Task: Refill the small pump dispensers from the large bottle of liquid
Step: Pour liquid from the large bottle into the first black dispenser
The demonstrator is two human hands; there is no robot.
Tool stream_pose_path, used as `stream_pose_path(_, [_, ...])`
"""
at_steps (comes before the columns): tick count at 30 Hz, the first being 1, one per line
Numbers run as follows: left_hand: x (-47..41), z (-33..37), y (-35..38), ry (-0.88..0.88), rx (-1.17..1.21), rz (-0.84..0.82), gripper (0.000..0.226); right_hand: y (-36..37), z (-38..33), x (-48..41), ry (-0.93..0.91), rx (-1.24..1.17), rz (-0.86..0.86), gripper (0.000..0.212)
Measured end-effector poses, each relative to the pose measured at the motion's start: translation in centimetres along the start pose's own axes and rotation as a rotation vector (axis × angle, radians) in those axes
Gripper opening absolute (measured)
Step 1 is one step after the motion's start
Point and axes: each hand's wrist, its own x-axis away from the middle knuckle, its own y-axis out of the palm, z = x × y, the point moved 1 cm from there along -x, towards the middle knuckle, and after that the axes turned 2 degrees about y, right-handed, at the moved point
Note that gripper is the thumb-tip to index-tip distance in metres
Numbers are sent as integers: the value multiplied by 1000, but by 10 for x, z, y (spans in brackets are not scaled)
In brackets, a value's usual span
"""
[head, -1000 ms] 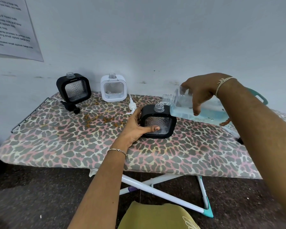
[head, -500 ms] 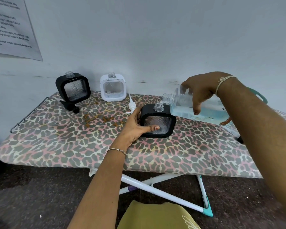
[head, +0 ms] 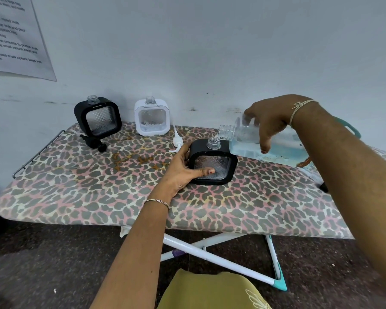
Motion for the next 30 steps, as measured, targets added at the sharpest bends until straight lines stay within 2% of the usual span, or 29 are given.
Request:
stream_pose_path(7, [0,-1,0,-7,-24,5,95,0,-1,1,0,8,1,86])
stream_pose_path(15, [1,1,1,-7,-26,7,90,-1,-1,1,-1,27,3,88])
stream_pose_path(30, [-1,-2,-1,-16,-15,5,94,-2,-3,1,1,50,-4,86])
